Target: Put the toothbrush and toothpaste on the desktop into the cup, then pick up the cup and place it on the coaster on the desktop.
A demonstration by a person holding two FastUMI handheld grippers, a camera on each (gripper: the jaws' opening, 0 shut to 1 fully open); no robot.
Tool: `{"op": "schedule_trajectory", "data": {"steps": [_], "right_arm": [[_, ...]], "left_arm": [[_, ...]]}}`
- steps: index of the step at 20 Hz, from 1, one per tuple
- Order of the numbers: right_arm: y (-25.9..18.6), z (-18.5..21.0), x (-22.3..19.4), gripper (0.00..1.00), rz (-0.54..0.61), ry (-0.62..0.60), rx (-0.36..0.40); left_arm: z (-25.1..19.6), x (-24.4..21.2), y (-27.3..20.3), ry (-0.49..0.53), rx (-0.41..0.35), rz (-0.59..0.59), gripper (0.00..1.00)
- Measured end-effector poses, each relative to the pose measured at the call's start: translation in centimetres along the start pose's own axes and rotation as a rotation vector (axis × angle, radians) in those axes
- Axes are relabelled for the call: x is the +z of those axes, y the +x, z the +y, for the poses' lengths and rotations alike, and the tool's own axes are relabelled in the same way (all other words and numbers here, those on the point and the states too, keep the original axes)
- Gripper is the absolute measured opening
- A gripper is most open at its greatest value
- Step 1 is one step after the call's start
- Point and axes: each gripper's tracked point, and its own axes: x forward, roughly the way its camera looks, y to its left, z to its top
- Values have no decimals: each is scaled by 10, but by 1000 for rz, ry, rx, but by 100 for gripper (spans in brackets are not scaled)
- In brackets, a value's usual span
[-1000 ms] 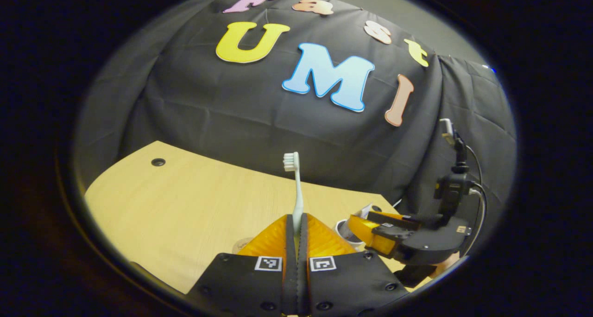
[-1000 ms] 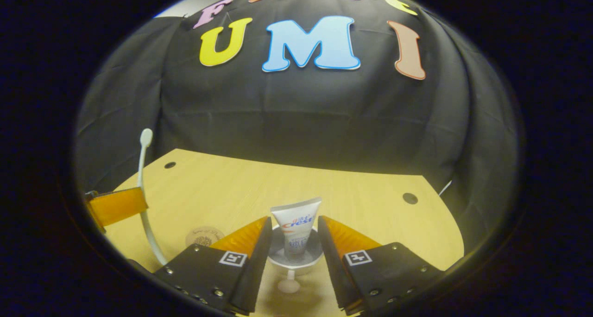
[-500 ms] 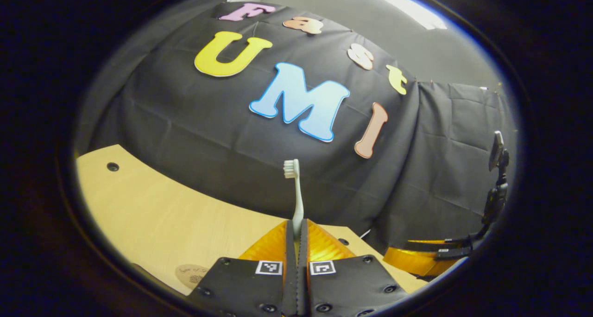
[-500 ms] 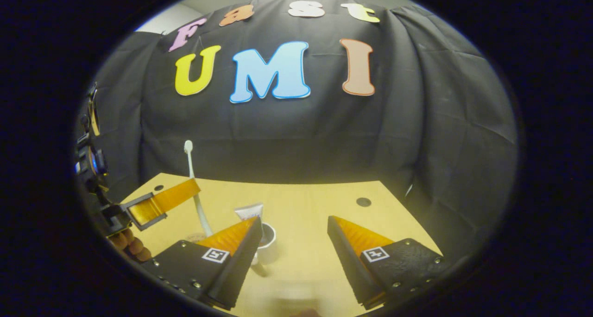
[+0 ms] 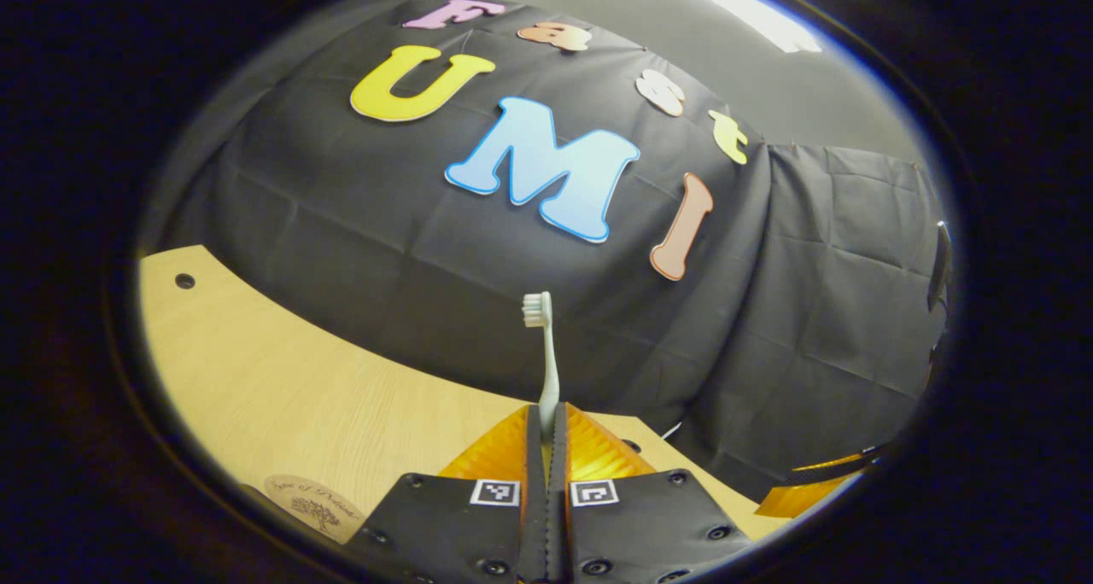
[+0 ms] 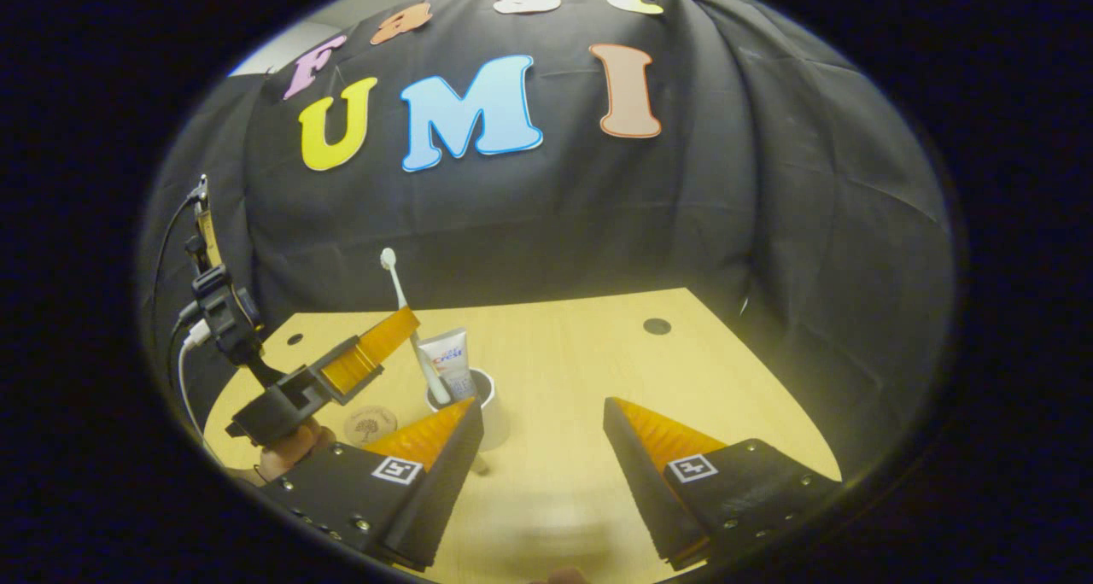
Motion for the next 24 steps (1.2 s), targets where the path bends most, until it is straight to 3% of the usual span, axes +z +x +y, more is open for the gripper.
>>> {"op": "schedule_trajectory", "data": {"steps": [5, 9, 10, 11, 12, 13, 14, 15, 16, 19, 20, 22, 23, 24], "right_arm": [[8, 5, -4, 89, 23, 3, 33], [11, 9, -8, 89, 38, -6, 49], [12, 9, -9, 89, 42, -13, 51], [12, 9, -9, 89, 45, -19, 50], [13, 10, -9, 89, 47, -25, 51], [14, 12, -9, 89, 50, -27, 53], [15, 13, -9, 89, 54, -28, 57], [14, 16, -8, 89, 53, -28, 61], [16, 19, -8, 89, 54, -28, 67], [18, 30, -7, 89, 64, -42, 81], [18, 33, -7, 89, 72, -47, 85], [20, 42, -11, 89, 105, -45, 96], [22, 46, -15, 89, 126, -41, 102], [23, 50, -15, 89, 140, -35, 108]], "left_arm": [[2, -16, -8, 19, 21, 27, 8], [3, -19, -9, 36, 37, 40, 16], [3, -17, -10, 41, 34, 41, 7], [2, -17, -11, 50, 37, 43, 21], [1, -17, -13, 60, 36, 51, 25], [0, -19, -13, 71, 33, 64, 22], [-1, -21, -16, 80, 27, 83, 45], [-1, -24, -17, 91, 28, 98, 34], [0, -24, -21, 98, 28, 109, 55], [4, -14, -35, 121, 44, 121, 56], [5, -10, -40, 129, 45, 119, 71], [8, 3, -53, 145, 64, 107, 74], [12, 10, -60, 152, 76, 97, 83], [12, 18, -65, 161, 83, 88, 85]]}}
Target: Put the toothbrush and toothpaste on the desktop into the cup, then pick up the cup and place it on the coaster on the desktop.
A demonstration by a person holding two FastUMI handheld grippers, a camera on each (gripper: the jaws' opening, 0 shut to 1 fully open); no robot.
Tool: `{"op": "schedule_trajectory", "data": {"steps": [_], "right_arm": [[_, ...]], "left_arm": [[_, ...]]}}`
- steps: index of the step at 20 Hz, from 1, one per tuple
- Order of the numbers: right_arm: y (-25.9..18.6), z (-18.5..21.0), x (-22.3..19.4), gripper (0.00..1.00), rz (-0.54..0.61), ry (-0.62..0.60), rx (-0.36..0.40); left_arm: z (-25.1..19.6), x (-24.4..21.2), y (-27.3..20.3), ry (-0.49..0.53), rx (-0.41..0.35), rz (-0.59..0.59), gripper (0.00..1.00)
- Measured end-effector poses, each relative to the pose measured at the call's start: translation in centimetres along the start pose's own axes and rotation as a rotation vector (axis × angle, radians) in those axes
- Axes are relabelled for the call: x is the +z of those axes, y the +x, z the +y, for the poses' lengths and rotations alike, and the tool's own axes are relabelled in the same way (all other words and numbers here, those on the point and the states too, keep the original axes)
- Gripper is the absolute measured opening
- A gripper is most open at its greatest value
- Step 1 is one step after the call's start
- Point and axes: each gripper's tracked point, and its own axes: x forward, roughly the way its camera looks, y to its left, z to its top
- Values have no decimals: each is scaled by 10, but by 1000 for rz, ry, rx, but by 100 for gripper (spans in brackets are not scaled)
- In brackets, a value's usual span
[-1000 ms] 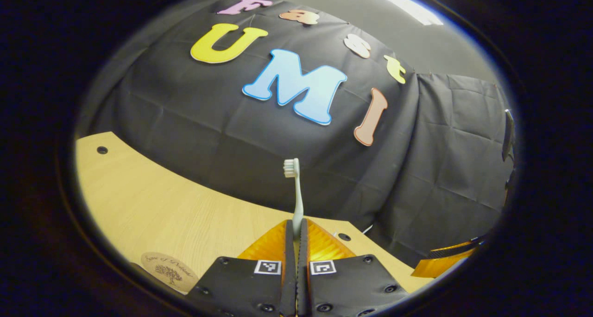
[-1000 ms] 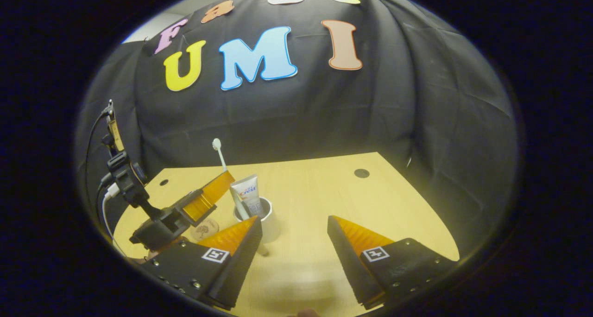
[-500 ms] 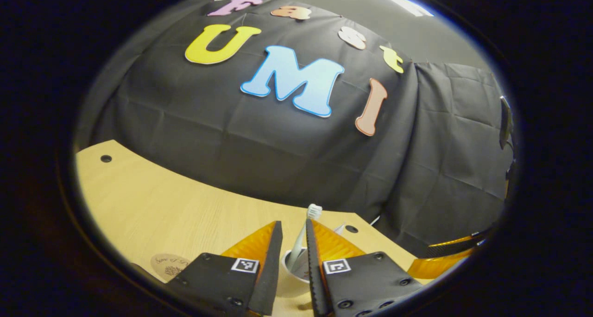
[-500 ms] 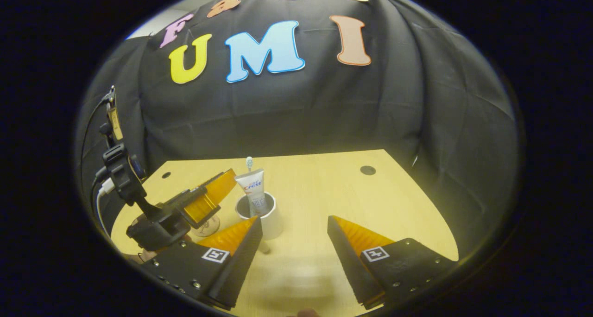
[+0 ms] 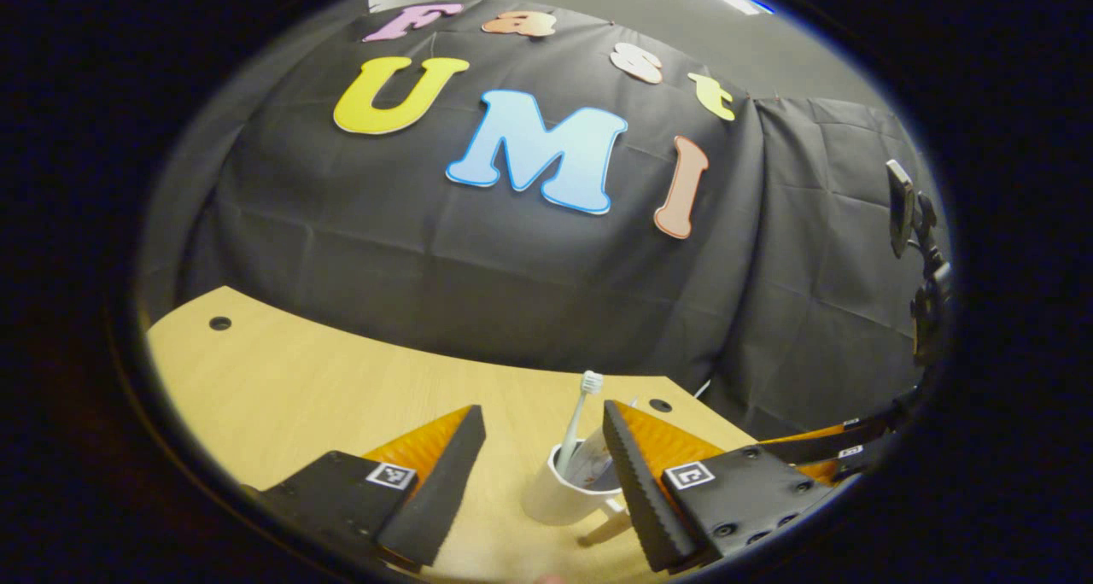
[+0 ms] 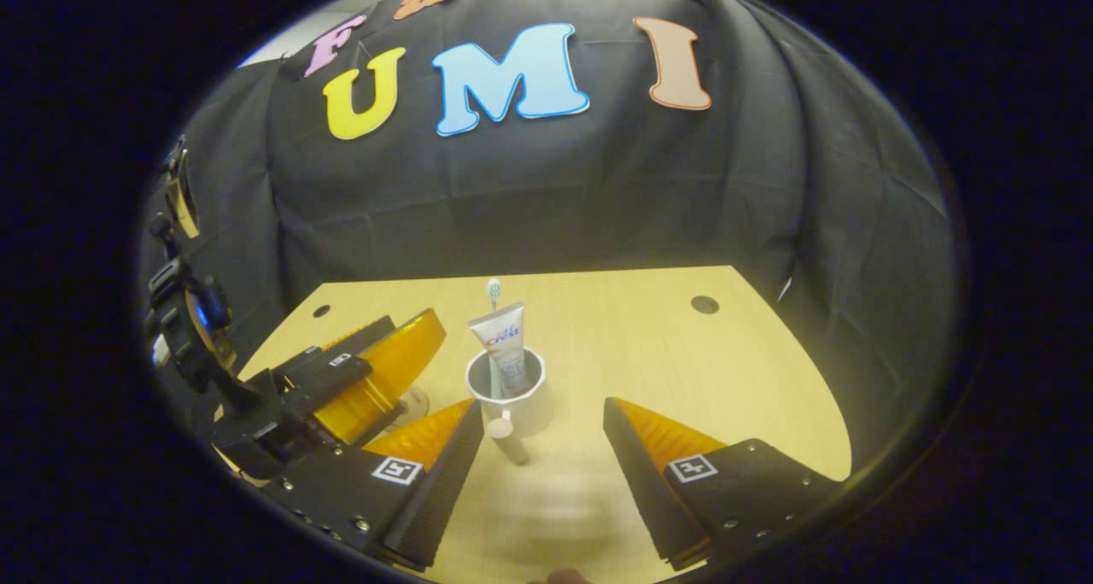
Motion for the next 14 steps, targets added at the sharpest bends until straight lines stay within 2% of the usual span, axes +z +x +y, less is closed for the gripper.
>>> {"op": "schedule_trajectory", "data": {"steps": [1, 5, 10, 14], "right_arm": [[3, 4, -2, 89, 20, 3, 6], [16, 16, -9, 89, 88, -16, 22], [33, 18, -24, 89, 207, -72, -11], [49, 23, -36, 89, 319, -19, -13]], "left_arm": [[5, 4, -5, 10, 14, -9, 94], [19, 20, -28, 40, 53, -18, 95], [34, 42, -59, 71, 106, -43, 95], [38, 50, -79, 85, 120, -55, 95]]}}
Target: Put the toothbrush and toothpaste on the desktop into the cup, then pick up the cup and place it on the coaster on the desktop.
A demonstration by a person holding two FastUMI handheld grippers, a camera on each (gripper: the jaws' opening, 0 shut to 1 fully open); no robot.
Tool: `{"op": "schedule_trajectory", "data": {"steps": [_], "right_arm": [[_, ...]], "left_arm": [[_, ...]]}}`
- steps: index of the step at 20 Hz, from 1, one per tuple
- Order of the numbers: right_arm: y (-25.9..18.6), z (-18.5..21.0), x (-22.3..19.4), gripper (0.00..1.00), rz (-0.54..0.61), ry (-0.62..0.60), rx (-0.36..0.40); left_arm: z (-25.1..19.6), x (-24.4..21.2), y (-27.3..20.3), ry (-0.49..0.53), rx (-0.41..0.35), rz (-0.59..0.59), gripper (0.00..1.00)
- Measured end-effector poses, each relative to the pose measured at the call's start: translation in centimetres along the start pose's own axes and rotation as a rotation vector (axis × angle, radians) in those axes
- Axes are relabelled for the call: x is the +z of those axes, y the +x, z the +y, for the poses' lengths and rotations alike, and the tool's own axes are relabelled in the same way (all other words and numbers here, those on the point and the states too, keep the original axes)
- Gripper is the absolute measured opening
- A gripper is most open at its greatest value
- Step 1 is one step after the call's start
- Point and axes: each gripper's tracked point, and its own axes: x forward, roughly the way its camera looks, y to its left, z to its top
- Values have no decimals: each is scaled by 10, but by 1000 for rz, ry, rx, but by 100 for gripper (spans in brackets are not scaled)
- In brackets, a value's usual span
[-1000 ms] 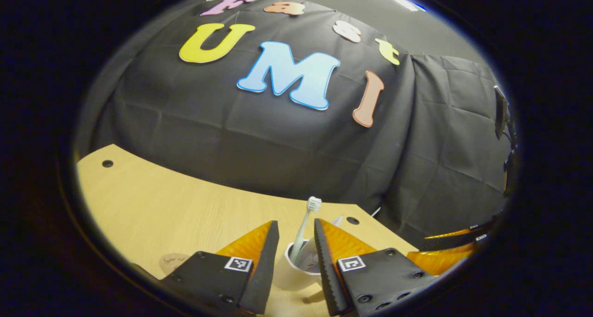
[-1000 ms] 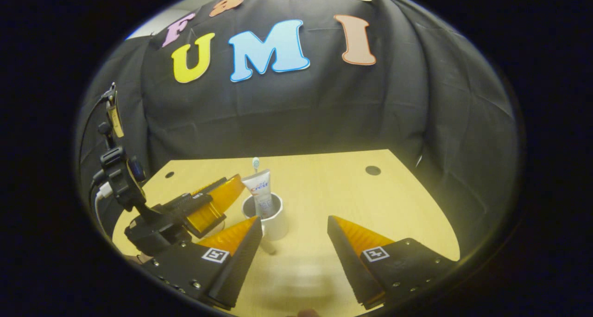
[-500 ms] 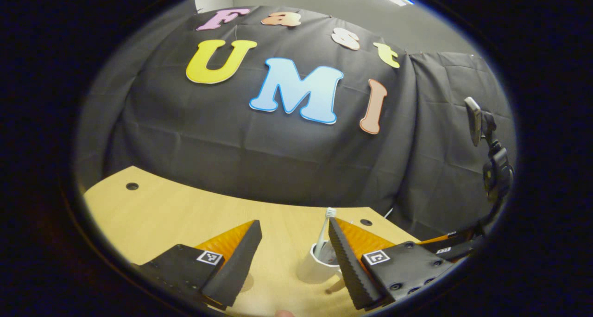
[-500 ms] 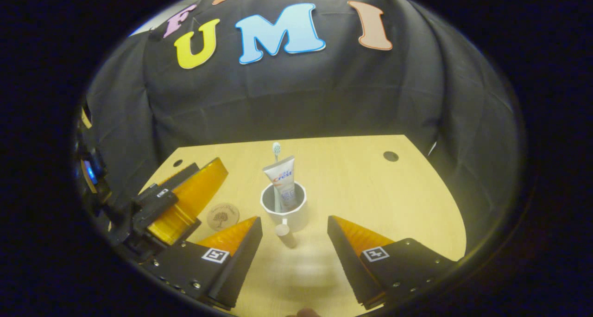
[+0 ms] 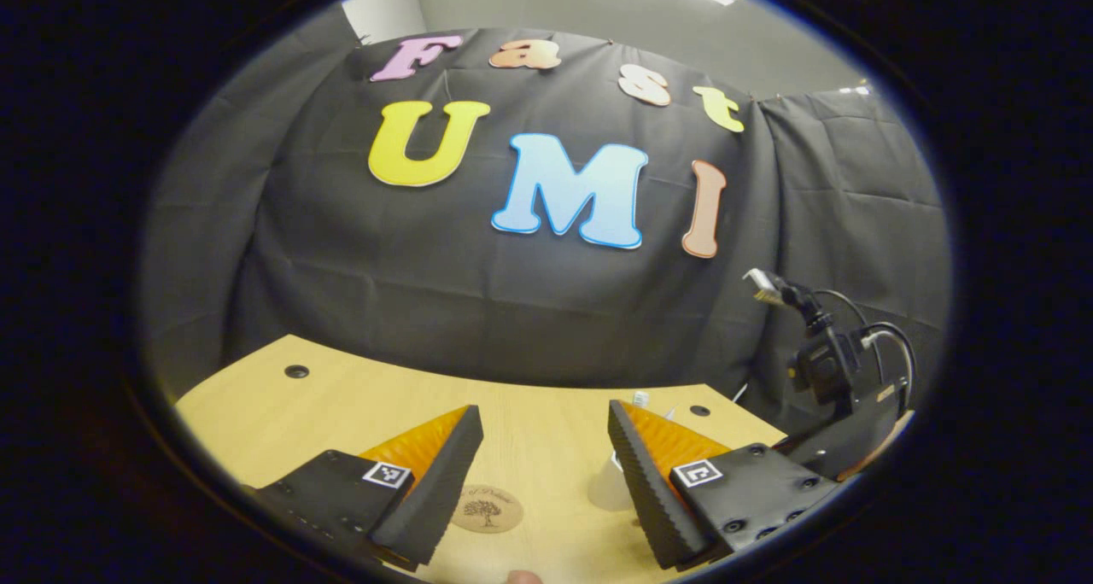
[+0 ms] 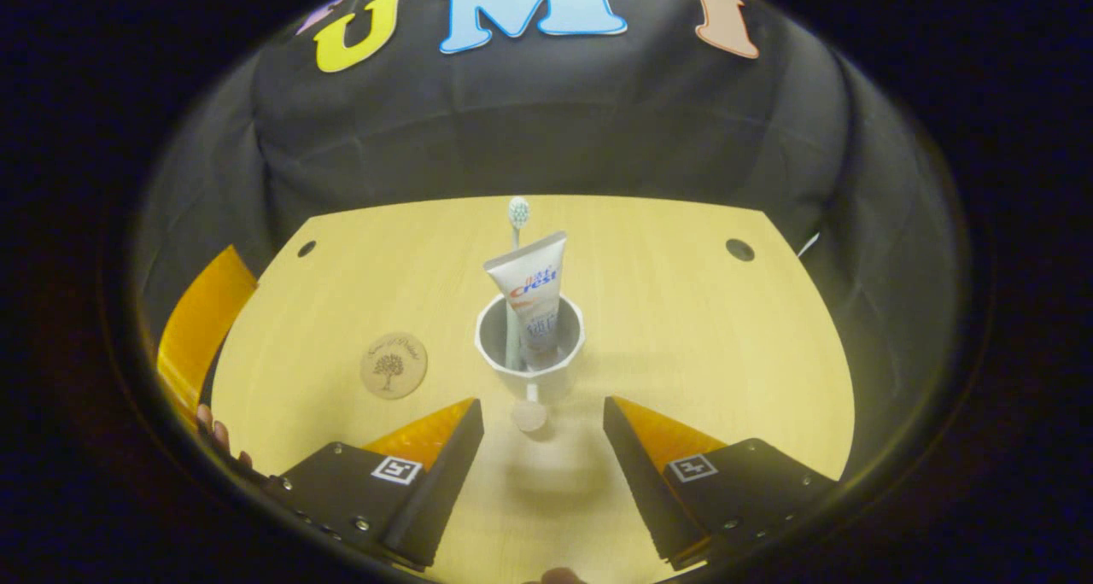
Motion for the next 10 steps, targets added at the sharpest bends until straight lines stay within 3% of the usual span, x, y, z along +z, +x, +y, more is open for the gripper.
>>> {"op": "schedule_trajectory", "data": {"steps": [4, 5, 6, 10], "right_arm": [[15, -3, -5, 89, 97, 1, -25], [19, -2, -7, 89, 126, 2, -24], [23, -3, -8, 89, 145, 4, -31], [35, -8, -12, 89, 251, -15, -50]], "left_arm": [[3, 0, -13, -4, 6, 3, 92], [4, 0, -16, -2, 6, 2, 95], [3, 0, -18, -1, 5, 6, 92], [5, -4, -26, -4, 5, 13, 95]]}}
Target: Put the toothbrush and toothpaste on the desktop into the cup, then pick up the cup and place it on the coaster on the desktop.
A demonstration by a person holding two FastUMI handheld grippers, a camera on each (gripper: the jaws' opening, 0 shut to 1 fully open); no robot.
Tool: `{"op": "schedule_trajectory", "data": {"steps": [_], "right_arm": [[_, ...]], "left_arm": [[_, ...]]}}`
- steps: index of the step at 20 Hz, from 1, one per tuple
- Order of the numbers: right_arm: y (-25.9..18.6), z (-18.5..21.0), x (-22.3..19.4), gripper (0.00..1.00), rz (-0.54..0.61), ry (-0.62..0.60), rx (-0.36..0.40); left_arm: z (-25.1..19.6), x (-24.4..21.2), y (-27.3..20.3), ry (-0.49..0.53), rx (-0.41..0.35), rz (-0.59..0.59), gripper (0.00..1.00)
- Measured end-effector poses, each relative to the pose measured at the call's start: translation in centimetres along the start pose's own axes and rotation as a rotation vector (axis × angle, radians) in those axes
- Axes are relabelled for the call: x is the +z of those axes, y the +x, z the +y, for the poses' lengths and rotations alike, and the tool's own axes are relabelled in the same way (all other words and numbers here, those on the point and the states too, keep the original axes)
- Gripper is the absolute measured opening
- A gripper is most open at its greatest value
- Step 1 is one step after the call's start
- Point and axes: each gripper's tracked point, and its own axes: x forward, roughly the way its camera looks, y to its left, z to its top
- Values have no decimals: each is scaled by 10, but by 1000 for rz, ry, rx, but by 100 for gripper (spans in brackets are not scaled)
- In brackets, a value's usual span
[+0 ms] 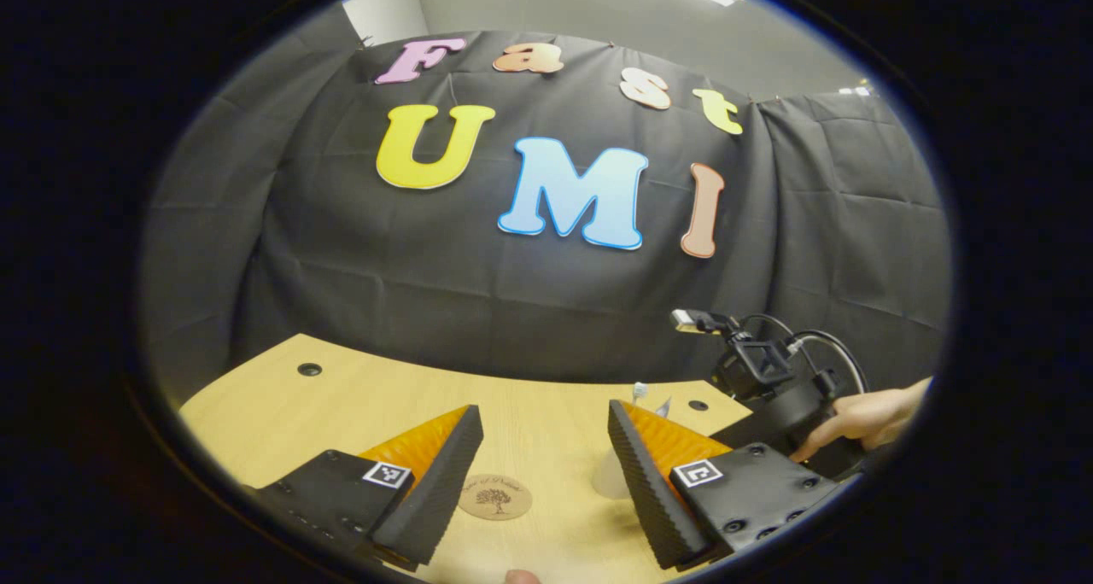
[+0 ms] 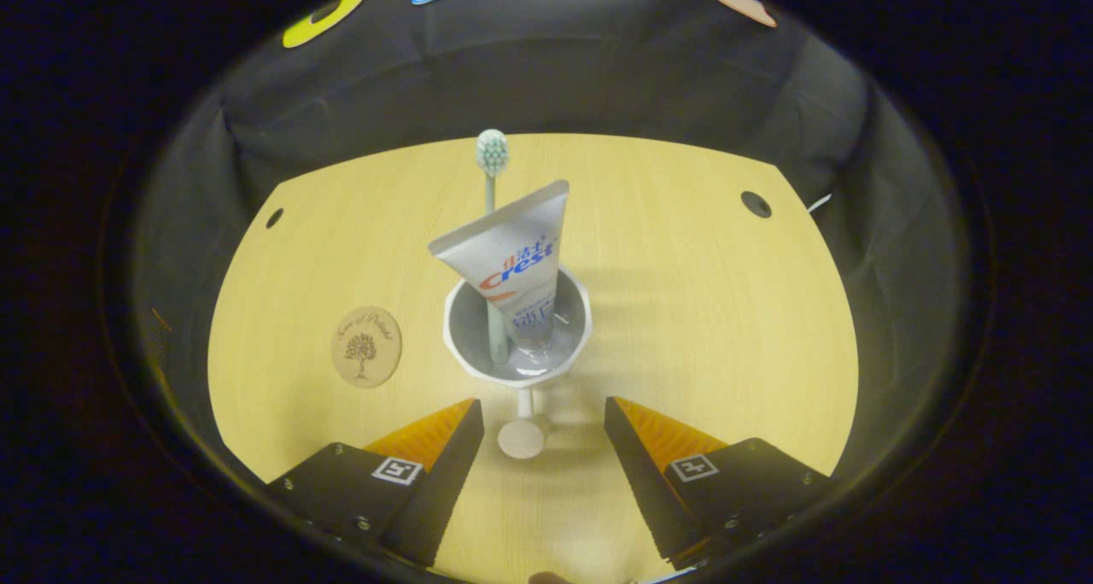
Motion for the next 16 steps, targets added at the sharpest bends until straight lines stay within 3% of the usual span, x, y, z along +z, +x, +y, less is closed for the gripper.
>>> {"op": "schedule_trajectory", "data": {"steps": [3, 12, 15, 16], "right_arm": [[10, -4, 4, 89, 54, -46, -32], [31, 5, -1, 90, 186, -150, -32], [38, 6, -2, 83, 208, -160, -37], [39, 9, 1, 75, 211, -149, -27]], "left_arm": [[1, -5, -3, -4, -1, 12, 92], [10, -18, -4, -22, 13, 36, 96], [13, -20, -4, -30, 24, 41, 96], [15, -21, -4, -35, 30, 43, 95]]}}
